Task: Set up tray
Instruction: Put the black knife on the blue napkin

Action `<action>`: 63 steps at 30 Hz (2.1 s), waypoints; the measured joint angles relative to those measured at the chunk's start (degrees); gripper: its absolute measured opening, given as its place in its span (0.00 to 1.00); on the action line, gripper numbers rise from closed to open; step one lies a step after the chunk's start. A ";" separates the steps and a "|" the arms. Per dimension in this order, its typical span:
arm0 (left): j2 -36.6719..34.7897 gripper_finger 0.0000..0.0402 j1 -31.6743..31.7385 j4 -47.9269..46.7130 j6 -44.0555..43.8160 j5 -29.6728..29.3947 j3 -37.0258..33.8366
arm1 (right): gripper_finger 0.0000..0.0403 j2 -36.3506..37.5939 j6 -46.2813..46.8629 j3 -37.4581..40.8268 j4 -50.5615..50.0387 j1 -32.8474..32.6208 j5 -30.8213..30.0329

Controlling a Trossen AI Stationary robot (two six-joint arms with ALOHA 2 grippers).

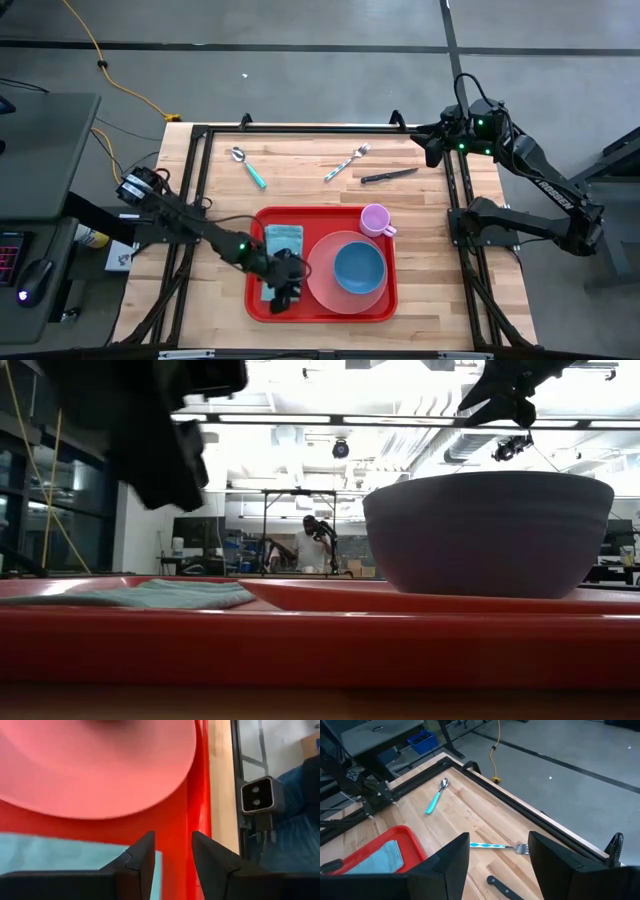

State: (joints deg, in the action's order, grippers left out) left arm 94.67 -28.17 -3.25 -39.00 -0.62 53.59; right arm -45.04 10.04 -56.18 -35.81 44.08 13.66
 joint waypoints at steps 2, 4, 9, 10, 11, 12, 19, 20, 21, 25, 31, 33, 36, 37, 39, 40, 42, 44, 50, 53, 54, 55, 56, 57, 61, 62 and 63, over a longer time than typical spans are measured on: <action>-0.45 0.38 1.50 -0.71 3.02 0.15 0.78 | 0.45 0.01 0.02 0.00 0.00 0.00 0.05; -0.54 0.37 3.25 -0.36 5.84 0.30 2.26 | 0.45 0.00 0.04 0.00 -0.02 0.01 0.30; -1.97 0.34 7.21 -5.89 13.00 0.26 6.57 | 0.45 0.00 0.17 0.00 -0.38 0.00 1.48; -2.48 0.33 7.92 -8.34 14.57 0.26 7.44 | 0.45 0.00 0.17 0.00 -0.39 -0.01 1.58; -2.79 0.32 8.73 -10.26 16.24 0.24 8.57 | 0.45 0.01 0.17 0.00 -0.39 0.01 1.73; -2.82 0.32 9.49 -11.74 17.65 0.17 10.06 | 0.45 0.00 0.17 0.00 -0.39 0.00 1.75; -3.78 0.27 14.25 -32.58 26.88 -8.92 20.89 | 0.45 0.02 0.41 0.00 -0.39 0.01 1.94; -3.71 0.27 14.70 -35.86 27.42 -11.51 22.52 | 0.45 0.02 0.59 0.00 -0.42 0.01 1.94; -3.67 0.26 15.14 -38.92 27.86 -14.49 24.25 | 0.45 0.02 1.10 0.00 -0.42 0.01 1.94; -3.77 0.23 16.55 -49.45 27.17 -26.44 29.52 | 0.45 0.04 1.79 0.00 -0.41 0.01 1.94; -3.71 0.18 18.93 -64.14 21.69 -38.02 33.39 | 0.45 0.04 4.44 0.00 0.09 -0.01 1.94; -3.71 0.16 19.95 -67.24 19.61 -39.38 33.79 | 0.45 0.04 5.57 0.00 0.75 0.00 1.73; -4.17 0.15 21.52 -69.07 18.92 -40.04 33.79 | 0.45 0.02 7.97 0.00 1.83 0.01 0.20; -4.22 0.14 21.93 -69.02 19.19 -40.08 33.79 | 0.45 0.02 8.65 0.00 2.29 0.01 -0.30; -4.20 0.14 22.68 -68.97 19.27 -40.11 33.79 | 0.45 -0.10 10.41 0.00 3.32 0.01 -1.93; -4.19 0.14 23.08 -68.99 19.32 -40.13 33.79 | 0.45 -0.35 11.67 0.00 3.85 0.01 -3.18; -4.19 0.14 23.78 -69.43 19.76 -40.39 33.79 | 0.45 -1.10 14.56 0.00 5.11 0.22 -4.81; -4.19 0.15 24.64 -69.99 21.03 -40.48 33.79 | 0.45 -2.31 16.70 0.00 6.99 0.65 -5.30; -5.21 0.18 27.02 -70.66 25.65 -40.66 33.77 | 0.45 -8.47 22.27 0.02 16.57 0.93 -3.49; -6.93 0.20 28.29 -70.98 27.95 -41.38 33.79 | 0.45 -11.61 25.25 0.00 23.03 0.39 -2.60; -7.64 0.20 28.91 -71.02 28.58 -41.78 33.79 | 0.45 -12.63 26.25 0.00 24.81 -0.01 -2.57; -8.47 0.20 29.42 -71.13 29.19 -42.29 33.79 | 0.45 -13.75 27.41 0.00 26.60 -0.41 -2.65; -9.51 0.21 29.89 -71.36 29.90 -42.84 33.79 | 0.45 -14.75 28.34 0.00 28.49 -0.90 -2.75; -10.69 0.21 30.54 -71.67 30.73 -43.30 33.79 | 0.45 -15.61 28.95 0.00 29.98 -1.38 -2.95; -15.13 0.21 33.13 -71.92 33.98 -43.75 33.77 | 0.45 -18.51 28.54 0.00 36.56 -3.66 -3.58; -16.13 0.21 33.71 -71.83 34.71 -43.76 33.77 | 0.45 -19.05 27.12 0.00 38.21 -4.26 -2.63; -17.18 0.21 34.21 -71.84 35.45 -43.78 33.77 | 0.45 -19.37 25.33 0.00 39.48 -4.89 -1.59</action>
State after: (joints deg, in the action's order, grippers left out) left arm 77.49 6.05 -75.09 -3.55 -44.40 87.35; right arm -64.40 35.38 -56.18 3.67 39.20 12.06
